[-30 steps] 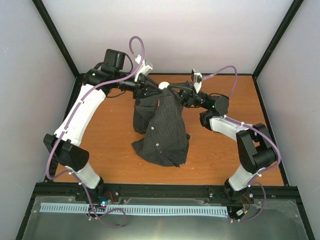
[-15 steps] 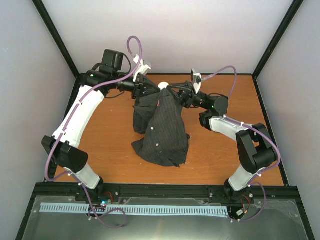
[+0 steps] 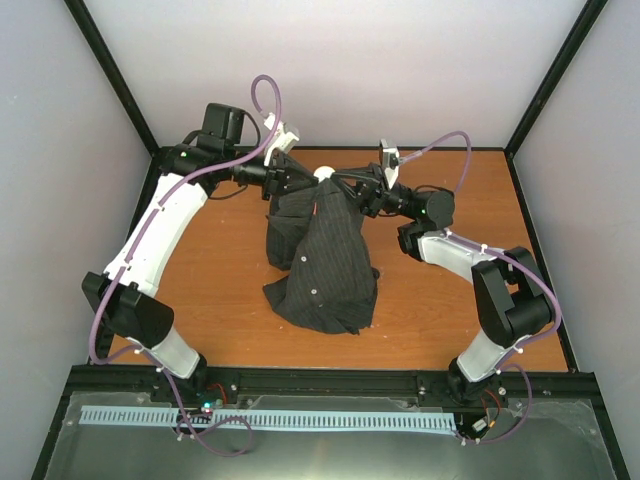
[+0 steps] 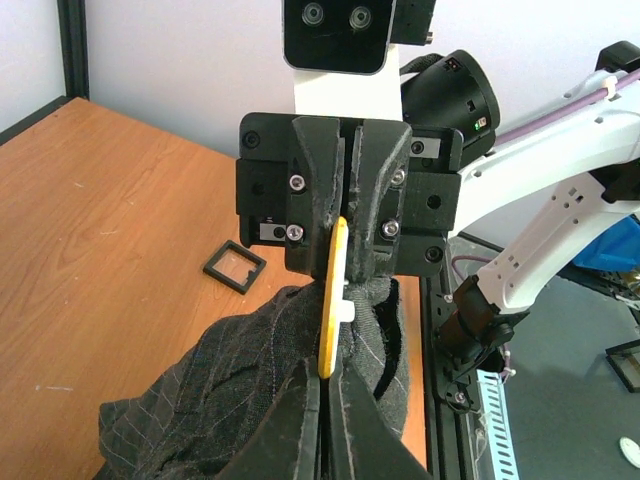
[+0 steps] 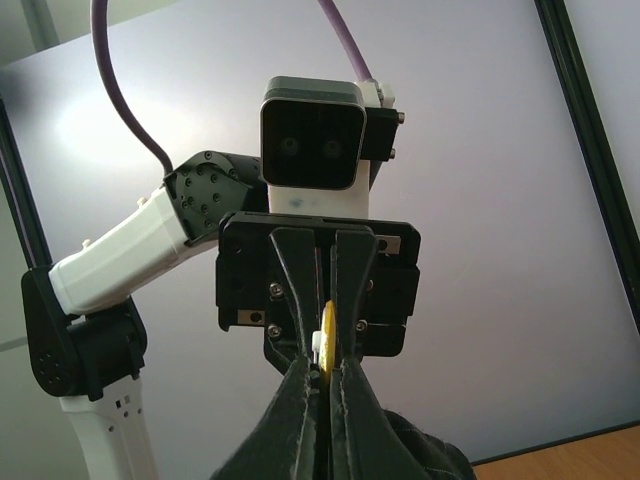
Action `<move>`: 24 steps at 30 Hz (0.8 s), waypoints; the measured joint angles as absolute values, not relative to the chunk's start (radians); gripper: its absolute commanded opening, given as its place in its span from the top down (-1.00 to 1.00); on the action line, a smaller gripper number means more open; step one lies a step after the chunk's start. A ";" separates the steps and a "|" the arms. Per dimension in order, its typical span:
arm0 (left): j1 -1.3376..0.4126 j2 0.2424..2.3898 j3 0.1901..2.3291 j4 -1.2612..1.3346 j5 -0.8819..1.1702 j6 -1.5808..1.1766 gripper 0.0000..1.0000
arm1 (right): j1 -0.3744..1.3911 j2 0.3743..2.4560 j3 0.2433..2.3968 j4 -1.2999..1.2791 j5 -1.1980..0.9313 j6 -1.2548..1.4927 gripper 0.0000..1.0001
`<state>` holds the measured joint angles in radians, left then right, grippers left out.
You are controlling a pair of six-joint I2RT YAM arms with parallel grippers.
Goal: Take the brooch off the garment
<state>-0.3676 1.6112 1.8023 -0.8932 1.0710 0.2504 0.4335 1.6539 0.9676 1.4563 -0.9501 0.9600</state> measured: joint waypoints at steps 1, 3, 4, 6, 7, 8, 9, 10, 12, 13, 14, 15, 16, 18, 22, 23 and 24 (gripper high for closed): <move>-0.366 1.611 1.799 -0.892 1.071 0.249 0.88 | 0.434 1.654 0.968 1.448 -0.951 0.953 0.95; -0.364 1.611 1.795 -0.891 1.069 0.248 0.86 | 0.434 1.652 0.968 1.428 -0.953 0.933 0.95; -0.364 1.612 1.794 -0.890 1.068 0.245 0.92 | 0.434 1.649 0.968 1.420 -0.953 0.923 0.95; -0.363 1.613 1.793 -0.889 1.066 0.245 0.98 | 0.433 1.642 0.967 1.401 -0.955 0.905 0.84; -0.363 1.613 1.792 -0.890 1.066 0.245 0.98 | 0.433 1.641 0.967 1.394 -0.955 0.898 0.74; -0.363 1.613 1.792 -0.889 1.065 0.245 0.99 | 0.433 1.639 0.967 1.385 -0.955 0.893 0.59; -0.363 1.613 1.792 -0.890 1.065 0.246 0.98 | 0.433 1.637 0.967 1.378 -0.955 0.888 0.43; -0.363 1.613 1.792 -0.891 1.061 0.246 0.99 | 0.432 1.633 0.967 1.366 -0.960 0.875 0.31; -0.363 1.615 1.792 -0.894 1.037 0.258 0.99 | 0.424 1.624 0.967 1.348 -0.972 0.871 0.16; -0.365 1.615 1.793 -0.901 1.013 0.274 0.98 | 0.416 1.615 0.967 1.332 -0.986 0.852 0.11; -0.365 1.618 1.798 -0.918 0.985 0.297 0.99 | 0.404 1.604 0.967 1.314 -0.999 0.840 0.06; -0.365 1.625 1.810 -0.938 0.957 0.325 0.99 | 0.388 1.592 0.966 1.293 -1.011 0.823 -0.01; -0.366 1.636 1.830 -0.965 0.923 0.359 0.98 | 0.367 1.573 0.966 1.253 -1.020 0.791 -0.08; -0.367 1.674 1.892 -1.031 0.843 0.434 0.98 | 0.325 1.523 0.967 1.131 -1.021 0.693 -0.15; -0.367 1.768 2.053 -1.160 0.669 0.558 0.99 | 0.288 1.439 1.048 0.737 -0.948 0.406 -0.23; -0.366 1.789 2.091 -1.181 0.627 0.575 0.98 | 0.288 1.435 1.092 0.638 -0.912 0.334 -0.28; -0.365 1.811 2.133 -1.199 0.587 0.588 0.98 | 0.288 1.434 1.132 0.553 -0.870 0.268 -0.30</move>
